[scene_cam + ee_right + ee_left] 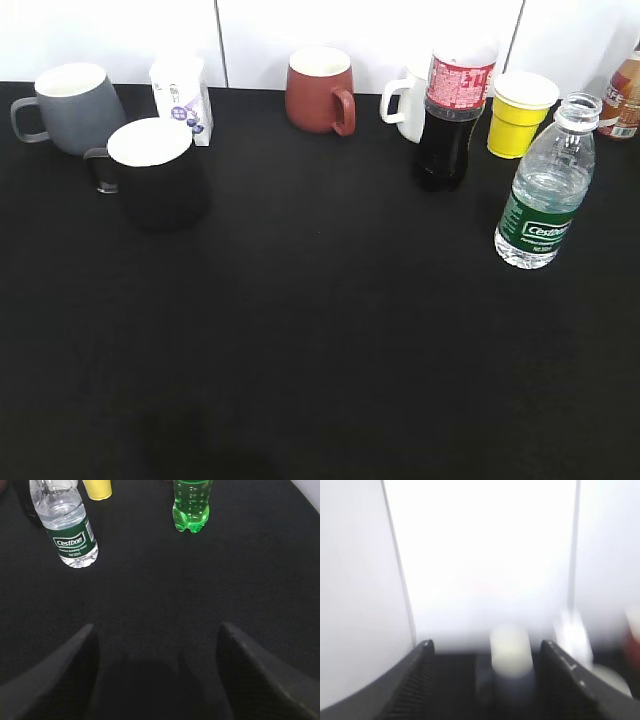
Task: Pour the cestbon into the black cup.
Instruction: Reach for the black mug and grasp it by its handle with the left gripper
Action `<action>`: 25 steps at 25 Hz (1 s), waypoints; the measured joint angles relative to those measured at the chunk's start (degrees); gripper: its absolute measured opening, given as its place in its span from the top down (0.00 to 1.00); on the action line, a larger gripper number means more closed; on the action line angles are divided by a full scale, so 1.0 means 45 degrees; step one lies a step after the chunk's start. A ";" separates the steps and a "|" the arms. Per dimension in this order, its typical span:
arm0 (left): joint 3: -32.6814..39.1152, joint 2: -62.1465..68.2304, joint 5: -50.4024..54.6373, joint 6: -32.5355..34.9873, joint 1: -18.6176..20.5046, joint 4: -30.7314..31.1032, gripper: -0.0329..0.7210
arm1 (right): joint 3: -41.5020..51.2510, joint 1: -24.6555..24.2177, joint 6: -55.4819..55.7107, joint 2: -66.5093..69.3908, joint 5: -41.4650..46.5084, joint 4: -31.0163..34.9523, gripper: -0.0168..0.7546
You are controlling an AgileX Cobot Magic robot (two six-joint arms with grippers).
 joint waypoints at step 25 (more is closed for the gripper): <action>0.2849 1.6521 -1.6463 -0.1676 -0.2773 -0.0478 0.36 | 0.0000 0.0000 0.0000 0.0000 0.0000 0.0000 0.26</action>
